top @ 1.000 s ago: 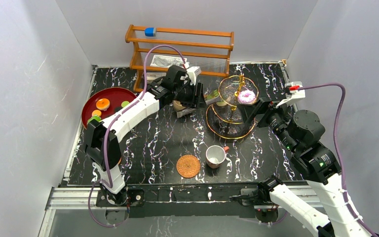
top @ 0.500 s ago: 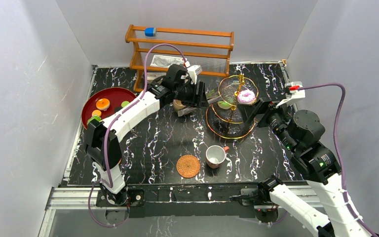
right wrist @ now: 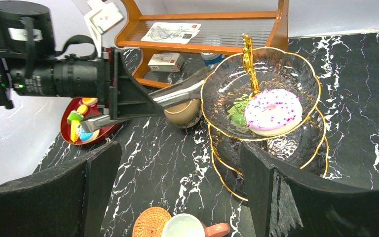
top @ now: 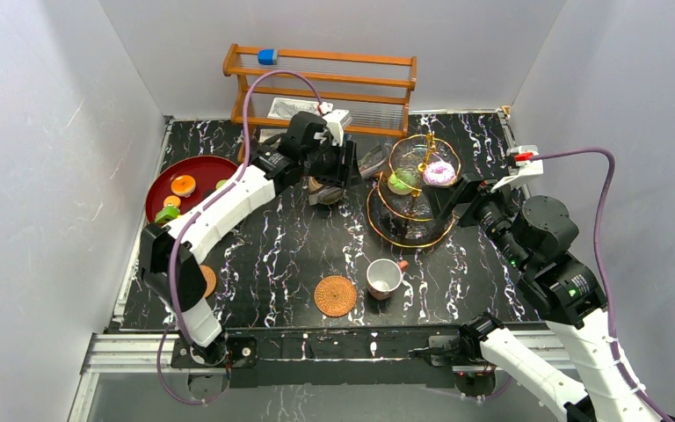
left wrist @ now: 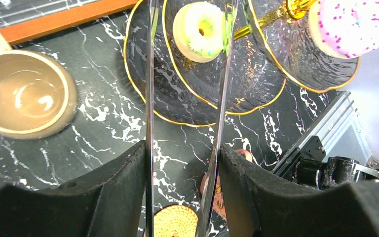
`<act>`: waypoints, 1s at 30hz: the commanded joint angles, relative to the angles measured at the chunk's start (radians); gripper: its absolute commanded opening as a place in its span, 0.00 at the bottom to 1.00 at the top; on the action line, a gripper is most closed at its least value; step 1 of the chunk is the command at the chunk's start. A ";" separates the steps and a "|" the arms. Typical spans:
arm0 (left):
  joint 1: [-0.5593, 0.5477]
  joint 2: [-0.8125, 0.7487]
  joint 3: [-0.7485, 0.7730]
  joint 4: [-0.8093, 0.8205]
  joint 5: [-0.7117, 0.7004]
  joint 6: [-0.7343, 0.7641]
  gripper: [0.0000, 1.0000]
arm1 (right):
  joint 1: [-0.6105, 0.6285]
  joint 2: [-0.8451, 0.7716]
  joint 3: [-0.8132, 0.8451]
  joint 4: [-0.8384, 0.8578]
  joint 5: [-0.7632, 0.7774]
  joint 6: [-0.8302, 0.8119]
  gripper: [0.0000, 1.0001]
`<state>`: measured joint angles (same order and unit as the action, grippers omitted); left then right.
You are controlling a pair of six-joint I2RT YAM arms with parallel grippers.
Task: Serve the afternoon tea
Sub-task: Place the desert on the desert table, then pick up the desert from the tray.
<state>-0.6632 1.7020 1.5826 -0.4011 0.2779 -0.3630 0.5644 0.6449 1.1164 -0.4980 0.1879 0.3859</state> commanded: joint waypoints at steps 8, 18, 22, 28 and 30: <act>-0.004 -0.165 -0.050 -0.086 -0.254 0.071 0.50 | 0.004 0.000 0.019 0.052 0.000 -0.008 0.99; 0.020 -0.174 -0.077 -0.224 -0.619 0.082 0.50 | 0.003 0.007 0.020 0.053 -0.005 -0.007 0.99; 0.083 -0.185 -0.103 -0.247 -0.633 0.076 0.50 | 0.003 0.003 0.016 0.053 -0.001 -0.008 0.99; 0.258 -0.226 -0.170 -0.255 -0.572 0.063 0.48 | 0.004 -0.004 0.013 0.051 0.007 -0.014 0.99; 0.311 -0.237 -0.193 -0.259 -0.572 0.071 0.48 | 0.003 -0.006 0.009 0.049 0.011 -0.015 0.99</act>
<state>-0.4477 1.5455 1.4212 -0.6399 -0.2771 -0.2947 0.5644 0.6495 1.1164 -0.4980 0.1844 0.3855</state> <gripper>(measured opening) 0.486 0.984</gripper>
